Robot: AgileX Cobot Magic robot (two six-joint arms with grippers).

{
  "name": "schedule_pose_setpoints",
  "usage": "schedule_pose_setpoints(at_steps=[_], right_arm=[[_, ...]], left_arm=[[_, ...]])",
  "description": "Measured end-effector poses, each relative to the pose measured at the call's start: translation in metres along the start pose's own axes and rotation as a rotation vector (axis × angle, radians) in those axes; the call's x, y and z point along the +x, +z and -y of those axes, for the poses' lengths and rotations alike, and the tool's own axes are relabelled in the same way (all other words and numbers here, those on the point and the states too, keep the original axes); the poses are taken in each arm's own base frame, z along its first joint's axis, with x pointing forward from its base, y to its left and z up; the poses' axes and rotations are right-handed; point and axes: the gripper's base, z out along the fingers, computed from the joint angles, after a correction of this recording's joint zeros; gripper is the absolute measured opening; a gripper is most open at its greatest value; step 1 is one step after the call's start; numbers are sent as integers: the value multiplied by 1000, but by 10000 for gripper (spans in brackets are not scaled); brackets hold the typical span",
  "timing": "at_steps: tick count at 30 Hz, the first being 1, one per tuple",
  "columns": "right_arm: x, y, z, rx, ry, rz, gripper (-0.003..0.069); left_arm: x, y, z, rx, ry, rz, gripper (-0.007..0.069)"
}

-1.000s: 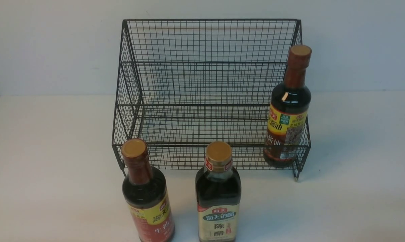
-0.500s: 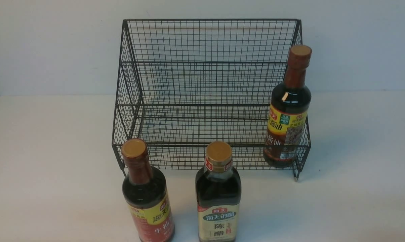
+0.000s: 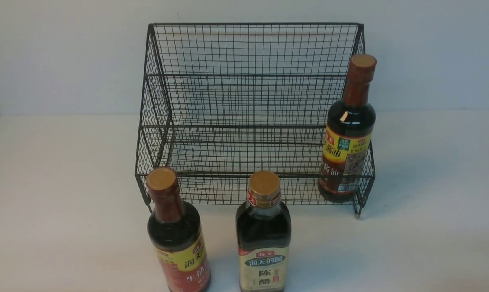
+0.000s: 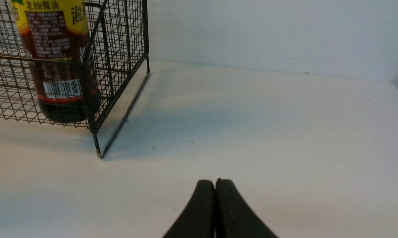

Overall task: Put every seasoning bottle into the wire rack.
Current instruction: Use the left arm to grab the condiment bottle closest to it

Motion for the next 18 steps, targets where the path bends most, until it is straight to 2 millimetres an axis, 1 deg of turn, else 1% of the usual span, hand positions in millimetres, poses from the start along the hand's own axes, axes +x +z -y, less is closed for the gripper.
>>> schedule_pose_setpoints(at_steps=[2, 3, 4, 6, 8, 9, 12, 15, 17, 18], right_arm=[[0, 0, 0, 0, 0, 0, -15], [0, 0, 0, 0, 0, 0, -15], [0, 0, 0, 0, 0, 0, -15], [0, 0, 0, 1, 0, 0, -15], [0, 0, 0, 3, 1, 0, -15], [0, 0, 0, 3, 1, 0, -15], [0, 0, 0, 3, 1, 0, -15], [0, 0, 0, 3, 1, 0, -15], [0, 0, 0, 3, 1, 0, -15], [0, 0, 0, 3, 1, 0, -15]], left_arm=[[0, 0, 6, 65, -281, -7, -4], [0, 0, 7, 71, -310, -8, -4], [-1, -1, 11, 119, -514, -21, -4], [-3, -2, 16, 185, -774, -41, -4], [-5, -2, 20, 230, -932, -51, -4], [-6, -3, 21, 245, -977, -53, -4], [-8, -3, 21, 260, -1009, -43, -4], [-11, -3, 20, 264, -952, 1, -4], [-22, -9, 24, 295, -846, 25, -4], [-34, -15, 27, 326, -777, 51, -4]])
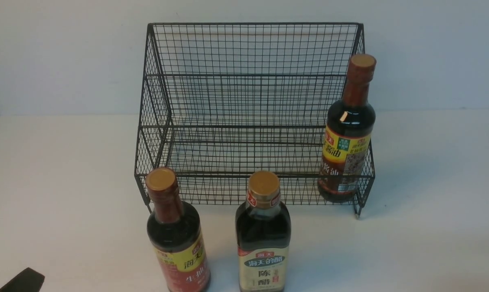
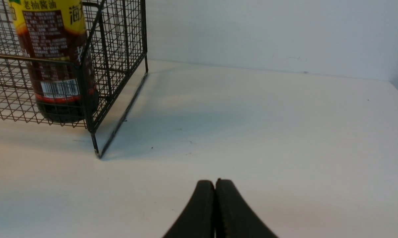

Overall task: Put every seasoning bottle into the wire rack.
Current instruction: Use the left arm to grab the condiment bottle closest to it

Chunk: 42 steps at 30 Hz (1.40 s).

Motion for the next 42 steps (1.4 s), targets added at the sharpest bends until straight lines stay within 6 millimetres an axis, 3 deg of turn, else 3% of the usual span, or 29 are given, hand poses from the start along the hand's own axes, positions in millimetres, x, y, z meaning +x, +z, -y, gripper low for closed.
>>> schedule_pose_setpoints(at_steps=[4, 5, 8, 13, 14, 17, 18, 23, 26, 35, 42], right_arm=[[0, 0, 0, 0, 0, 0, -15], [0, 0, 0, 0, 0, 0, -15], [0, 0, 0, 0, 0, 0, -15], [0, 0, 0, 0, 0, 0, -15], [0, 0, 0, 0, 0, 0, -15], [0, 0, 0, 0, 0, 0, -15], [0, 0, 0, 0, 0, 0, -15], [0, 0, 0, 0, 1, 0, -15], [0, 0, 0, 0, 1, 0, -15], [0, 0, 0, 0, 1, 0, -15], [0, 0, 0, 0, 1, 0, -15]], left_arm=[[-27, -22, 62, 193, 286, 57, -4], [-26, -22, 62, 193, 317, 49, -4], [-40, -28, 103, 300, 547, -1, 14], [-44, -3, 122, 344, 655, -222, 120], [-47, 10, 125, 346, 655, -297, 175], [-53, 39, 127, 348, 668, -424, 307], [-53, 41, 126, 347, 668, -434, 316], [-57, 89, 119, 395, 808, -577, 521], [-56, 106, 111, 429, 873, -601, 573], [-51, 142, 92, 514, 999, -603, 593], [-47, 154, 81, 516, 980, -645, 583]])
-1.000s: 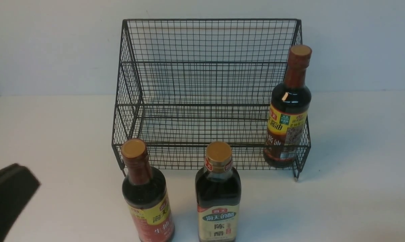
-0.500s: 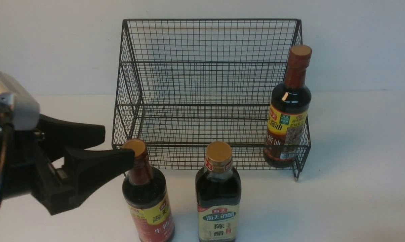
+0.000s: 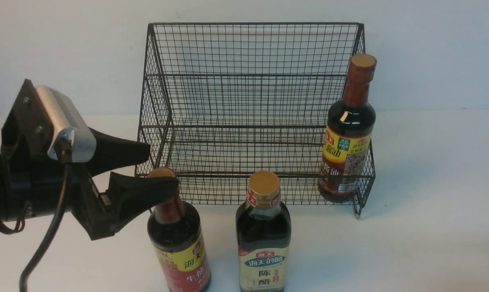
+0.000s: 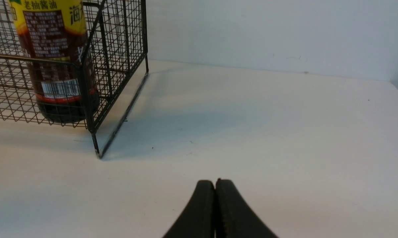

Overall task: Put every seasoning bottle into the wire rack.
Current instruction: Use the left arm to grab the condiment bottle closest to it

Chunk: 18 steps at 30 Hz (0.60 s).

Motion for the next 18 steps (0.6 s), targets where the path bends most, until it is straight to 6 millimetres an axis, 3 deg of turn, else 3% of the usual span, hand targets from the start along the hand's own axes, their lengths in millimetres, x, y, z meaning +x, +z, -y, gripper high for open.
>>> schedule_pose_setpoints(at_steps=[12, 17, 18], right_arm=[[0, 0, 0, 0, 0, 0, -15], [0, 0, 0, 0, 0, 0, -15], [0, 0, 0, 0, 0, 0, -15]], left_arm=[[17, 19, -18, 45, -82, -44, 569], [20, 23, -21, 56, -95, -44, 354], [19, 23, -21, 56, -94, -44, 340]])
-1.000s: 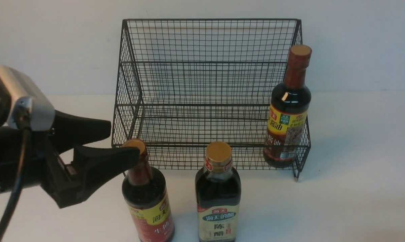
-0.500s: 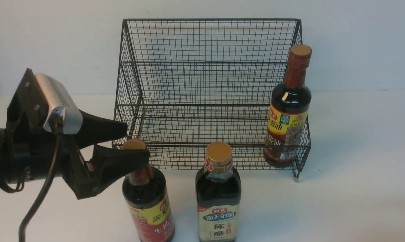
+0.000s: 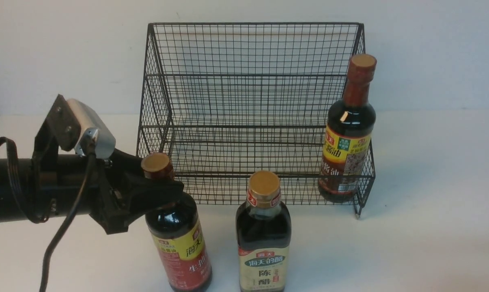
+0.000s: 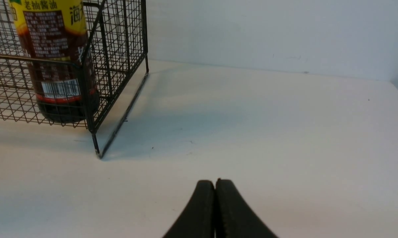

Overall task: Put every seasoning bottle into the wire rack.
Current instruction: Use the left arm to grab the condiment bottle closest to it, then use the left arm to put the condiment bottle back on the shelf

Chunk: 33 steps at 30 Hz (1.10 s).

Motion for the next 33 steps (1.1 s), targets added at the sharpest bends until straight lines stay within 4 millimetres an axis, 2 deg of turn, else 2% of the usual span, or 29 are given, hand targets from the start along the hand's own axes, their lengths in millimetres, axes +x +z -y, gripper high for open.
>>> schedule_pose_setpoints(at_steps=[1, 5, 8, 15, 19, 24, 33], right_arm=[[0, 0, 0, 0, 0, 0, -15], [0, 0, 0, 0, 0, 0, -15], [0, 0, 0, 0, 0, 0, -15], [0, 0, 0, 0, 0, 0, -15], [0, 0, 0, 0, -4, 0, -15], [0, 0, 0, 0, -8, 0, -15], [0, 0, 0, 0, -8, 0, -15]], left_arm=[[-1, 0, 0, -1, 16, 5, 269], [-3, -2, 2, 0, 31, 0, 272], [-12, -7, 4, 1, 67, -22, 272], [-98, -47, 15, -169, 157, 31, 272], [-129, -56, 11, -233, 149, 125, 272], [-137, -47, -4, -222, 89, 212, 272], [-123, -21, -41, -244, 164, 166, 272]])
